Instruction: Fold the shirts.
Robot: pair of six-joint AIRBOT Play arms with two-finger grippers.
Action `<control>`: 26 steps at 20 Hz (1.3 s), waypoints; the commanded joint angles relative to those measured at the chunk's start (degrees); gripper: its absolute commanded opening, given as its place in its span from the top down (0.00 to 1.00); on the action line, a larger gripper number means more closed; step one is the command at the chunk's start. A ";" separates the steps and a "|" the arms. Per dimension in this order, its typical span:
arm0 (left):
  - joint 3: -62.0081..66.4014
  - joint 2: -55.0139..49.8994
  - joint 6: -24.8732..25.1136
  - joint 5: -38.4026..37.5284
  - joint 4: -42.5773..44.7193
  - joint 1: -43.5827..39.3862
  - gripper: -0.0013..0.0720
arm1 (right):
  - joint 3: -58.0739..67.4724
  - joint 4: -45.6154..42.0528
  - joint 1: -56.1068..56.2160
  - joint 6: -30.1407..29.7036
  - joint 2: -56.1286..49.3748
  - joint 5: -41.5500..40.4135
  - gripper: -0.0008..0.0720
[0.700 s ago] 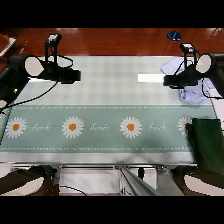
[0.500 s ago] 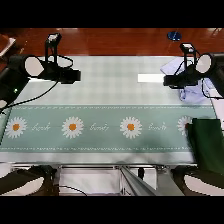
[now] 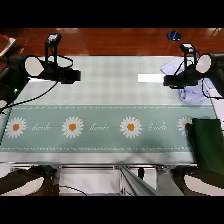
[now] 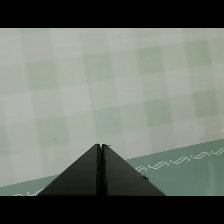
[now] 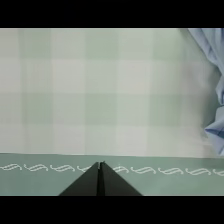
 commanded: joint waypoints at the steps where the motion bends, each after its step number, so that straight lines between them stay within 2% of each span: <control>1: 0.00 -0.07 0.02 0.66 0.00 0.04 0.96 | 0.02 0.02 0.07 0.00 -0.04 -0.02 0.96; 6: 0.02 -0.37 -1.70 16.04 -2.49 0.02 0.96 | 0.02 -0.46 0.07 -0.07 -0.04 -9.31 0.96; 7: 0.02 -0.37 -1.70 18.47 -2.58 0.04 0.96 | 0.02 -2.84 0.04 -0.22 -0.11 -11.43 0.95; 8: 0.02 -0.35 -1.70 21.68 -2.60 0.17 0.96 | 0.02 -7.43 0.04 0.09 -0.11 -13.77 0.80; 9: 0.02 -0.35 -1.73 24.70 -2.60 0.15 0.96 | 0.02 -13.40 0.02 2.14 -0.33 -16.17 0.53; 10: 0.02 -0.35 -1.70 26.93 -2.60 0.15 0.96 | 0.02 -20.74 -0.50 6.71 -0.81 -18.40 0.42; 12: 0.02 -0.44 -1.66 28.59 -2.56 0.15 0.95 | 0.04 -28.87 -4.26 14.82 -2.36 -21.24 0.42; 13: 0.02 -0.68 -1.68 29.14 -2.58 0.42 0.82 | 0.04 -28.26 -7.45 16.57 -3.58 -23.19 0.42; 14: 0.02 -1.03 -1.66 29.20 -2.54 0.70 0.43 | 0.04 -26.69 -10.71 17.07 -5.03 -25.24 0.42; 15: 0.02 -1.55 -1.49 29.20 -2.45 1.25 0.29 | 0.24 -24.57 -13.60 17.35 -6.67 -26.58 0.42; 17: 0.02 -2.86 -1.51 27.87 -2.38 3.19 0.29 | 1.51 -18.47 -18.84 16.50 -10.71 -26.60 0.42; 20: 0.02 -3.80 -1.53 27.61 -2.40 5.51 0.29 | 1.95 -8.35 -23.41 10.75 -16.33 -25.49 0.42; 23: 0.02 -3.78 -1.81 27.47 -2.95 6.86 0.29 | 1.95 -2.36 -24.59 5.35 -19.98 -21.03 0.44; 24: 0.02 -3.80 -2.16 26.53 -3.56 6.80 0.29 | 1.95 -0.83 -24.52 3.50 -20.52 -19.17 0.51; 26: 0.04 -3.78 -2.12 21.77 -4.35 6.51 0.29 | 2.64 4.07 -24.52 -2.86 -20.35 -15.43 0.95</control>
